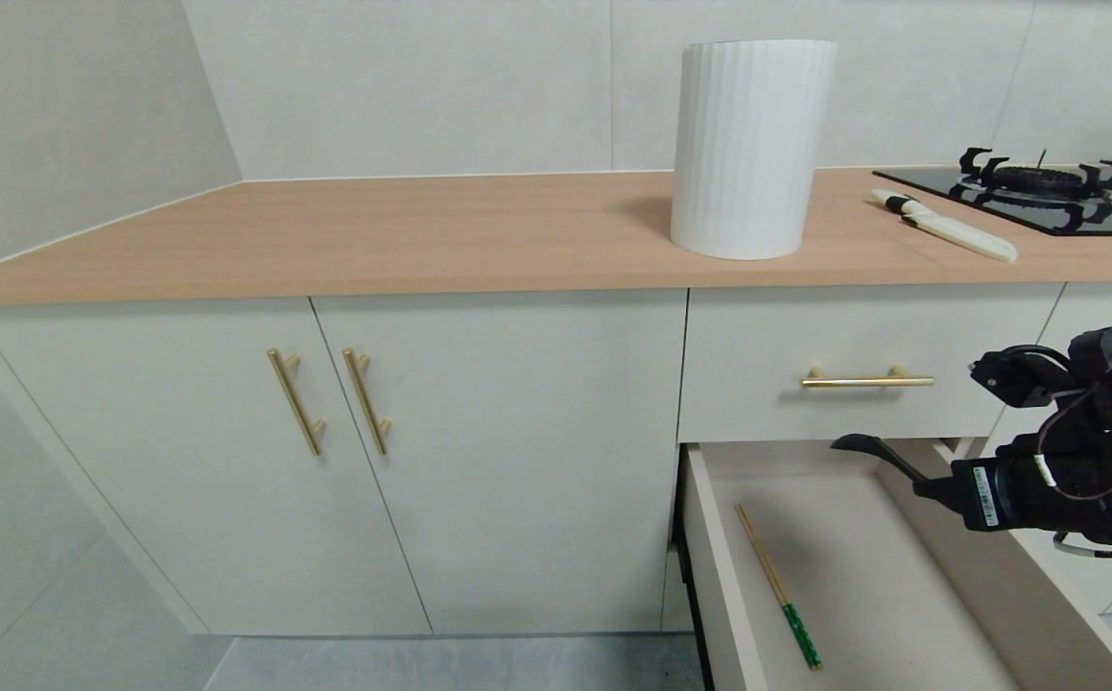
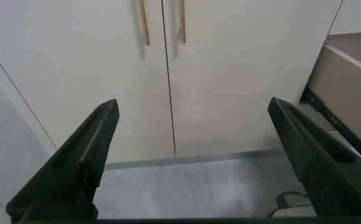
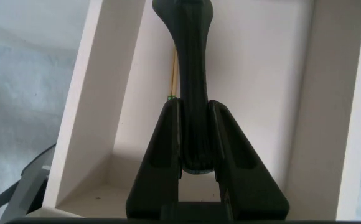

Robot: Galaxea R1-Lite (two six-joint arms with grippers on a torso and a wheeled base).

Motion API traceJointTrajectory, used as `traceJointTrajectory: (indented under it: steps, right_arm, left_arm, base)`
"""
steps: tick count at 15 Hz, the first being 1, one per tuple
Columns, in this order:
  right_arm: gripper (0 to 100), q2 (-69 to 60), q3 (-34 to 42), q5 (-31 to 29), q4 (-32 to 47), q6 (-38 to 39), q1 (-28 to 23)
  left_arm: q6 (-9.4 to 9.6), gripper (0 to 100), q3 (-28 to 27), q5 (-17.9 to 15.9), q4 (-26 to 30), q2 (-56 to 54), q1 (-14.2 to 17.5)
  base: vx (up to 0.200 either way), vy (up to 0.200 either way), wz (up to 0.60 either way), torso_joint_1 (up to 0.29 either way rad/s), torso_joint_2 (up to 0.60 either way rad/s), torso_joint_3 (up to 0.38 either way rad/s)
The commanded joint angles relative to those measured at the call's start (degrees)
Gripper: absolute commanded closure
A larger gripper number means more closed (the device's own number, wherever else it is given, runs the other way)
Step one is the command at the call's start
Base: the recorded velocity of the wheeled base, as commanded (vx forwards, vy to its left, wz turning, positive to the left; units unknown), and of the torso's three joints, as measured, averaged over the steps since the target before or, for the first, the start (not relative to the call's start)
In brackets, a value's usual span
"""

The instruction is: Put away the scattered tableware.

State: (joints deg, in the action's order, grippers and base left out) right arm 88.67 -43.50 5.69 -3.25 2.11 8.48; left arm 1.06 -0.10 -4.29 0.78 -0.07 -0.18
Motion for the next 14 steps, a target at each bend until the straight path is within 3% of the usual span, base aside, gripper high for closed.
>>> traceJointTrajectory:
  steps: [1,11,14]
  right_arm:
    - [100,1.8,-0.1,-0.1,-0.1,0.0,0.0]
    - [100,24.8,-0.5,-4.0,-7.4,0.4,-0.3]
    - [100,30.8,0.3,-4.6,-13.4,0.4,-0.8]
  left_arm:
    - [-0.01,0,0.0,0.0,0.0,0.1,0.0]
    - [-0.01,0,0.0,0.0,0.0,0.1,0.0]
    - [-0.01,0,0.0,0.0,0.0,0.1,0.0]
  base:
    - [0.0,0.0,0.0,0.0,0.0,0.0]
    - [0.0,0.0,0.0,0.0,0.0,0.0]
    - [0.0,0.0,0.0,0.0,0.0,0.0]
